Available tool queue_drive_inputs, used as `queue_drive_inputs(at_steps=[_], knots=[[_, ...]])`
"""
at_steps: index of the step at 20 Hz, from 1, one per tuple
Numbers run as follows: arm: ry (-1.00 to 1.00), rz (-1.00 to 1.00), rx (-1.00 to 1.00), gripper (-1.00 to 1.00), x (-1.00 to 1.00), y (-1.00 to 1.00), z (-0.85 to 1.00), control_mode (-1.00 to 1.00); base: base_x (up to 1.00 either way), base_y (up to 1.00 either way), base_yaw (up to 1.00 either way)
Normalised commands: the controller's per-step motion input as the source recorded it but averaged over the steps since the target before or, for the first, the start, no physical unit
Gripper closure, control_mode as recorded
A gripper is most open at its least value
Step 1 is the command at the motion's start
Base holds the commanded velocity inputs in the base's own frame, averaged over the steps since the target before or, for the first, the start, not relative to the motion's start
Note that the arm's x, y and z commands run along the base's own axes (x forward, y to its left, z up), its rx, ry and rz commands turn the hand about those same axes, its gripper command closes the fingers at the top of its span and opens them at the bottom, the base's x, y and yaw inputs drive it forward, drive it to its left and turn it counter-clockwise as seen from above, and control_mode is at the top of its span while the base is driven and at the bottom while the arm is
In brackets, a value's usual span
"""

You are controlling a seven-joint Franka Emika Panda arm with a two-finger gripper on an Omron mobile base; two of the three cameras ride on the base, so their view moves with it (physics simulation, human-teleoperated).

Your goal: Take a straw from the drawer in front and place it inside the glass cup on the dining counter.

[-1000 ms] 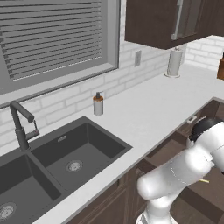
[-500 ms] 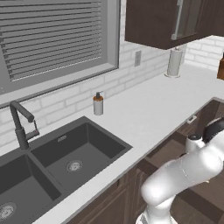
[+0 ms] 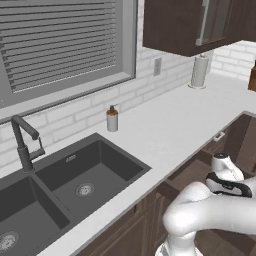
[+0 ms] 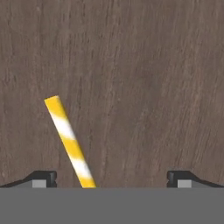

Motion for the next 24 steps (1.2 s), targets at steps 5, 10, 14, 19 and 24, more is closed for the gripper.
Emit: queue_drive_inputs(at_steps=[5,10,14,19,24], knots=[[0.00,0.02,0.03,-1.00,-0.09,-0.04,-0.30,-1.00,0.00,0.00,0.00],[-0.01,0.04,0.01,-1.00,0.00,0.00,-0.21,-1.00,0.00,0.00,0.00],[0.00,0.04,0.00,-1.00,0.00,0.00,-0.26,-1.00,0.00,0.00,0.00],[0.00,0.05,0.00,1.00,-0.06,-0.04,-0.41,-1.00,0.00,0.00,0.00],[0.00,0.05,0.00,1.00,-0.04,0.00,-0.40,-1.00,0.00,0.00,0.00]])
